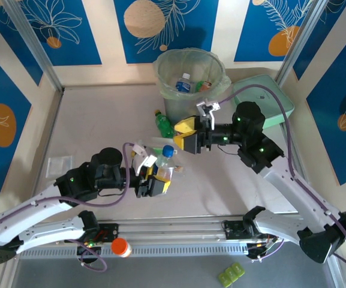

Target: Put the plastic bottles in the bin

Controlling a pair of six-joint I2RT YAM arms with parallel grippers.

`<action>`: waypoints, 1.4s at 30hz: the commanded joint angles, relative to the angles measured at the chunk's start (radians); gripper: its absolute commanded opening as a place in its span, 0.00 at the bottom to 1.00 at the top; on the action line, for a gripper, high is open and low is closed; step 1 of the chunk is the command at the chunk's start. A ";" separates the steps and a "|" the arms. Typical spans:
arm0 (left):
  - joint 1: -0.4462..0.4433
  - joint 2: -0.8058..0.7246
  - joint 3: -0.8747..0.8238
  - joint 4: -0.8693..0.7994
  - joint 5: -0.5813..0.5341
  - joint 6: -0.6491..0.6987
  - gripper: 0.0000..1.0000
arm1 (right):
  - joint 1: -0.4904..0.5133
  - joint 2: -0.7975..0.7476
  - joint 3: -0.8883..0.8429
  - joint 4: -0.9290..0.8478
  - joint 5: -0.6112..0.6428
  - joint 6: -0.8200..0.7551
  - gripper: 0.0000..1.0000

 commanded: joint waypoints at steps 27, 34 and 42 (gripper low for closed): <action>0.009 0.032 0.073 0.048 0.001 0.012 0.60 | 0.138 0.079 0.058 -0.062 -0.031 0.007 0.04; 0.009 -0.041 0.106 -0.052 -0.273 0.007 1.00 | 0.062 0.047 0.077 -0.085 0.078 0.012 0.00; 0.009 -0.215 0.139 -0.224 -0.760 -0.041 0.99 | -0.165 0.125 0.208 -0.181 0.483 0.120 0.00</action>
